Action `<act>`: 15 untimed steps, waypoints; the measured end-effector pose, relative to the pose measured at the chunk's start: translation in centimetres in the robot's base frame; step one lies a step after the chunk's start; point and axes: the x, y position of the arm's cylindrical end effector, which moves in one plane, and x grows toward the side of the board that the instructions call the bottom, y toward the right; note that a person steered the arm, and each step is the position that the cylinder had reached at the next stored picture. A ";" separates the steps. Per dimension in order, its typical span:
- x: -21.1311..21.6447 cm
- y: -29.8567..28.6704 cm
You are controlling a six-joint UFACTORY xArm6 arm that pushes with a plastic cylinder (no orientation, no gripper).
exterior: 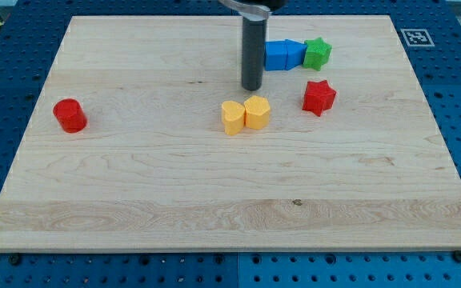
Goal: Move red star towards red circle
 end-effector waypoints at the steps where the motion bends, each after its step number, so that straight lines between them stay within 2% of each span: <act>1: 0.0 2.9; 6: 0.4 15.7; 7: 3.6 15.4; 9: 7.5 11.2; 10: 6.7 9.5; 11: 3.5 9.0; 12: 2.1 9.0; 14: 5.2 11.8; 15: 3.5 13.6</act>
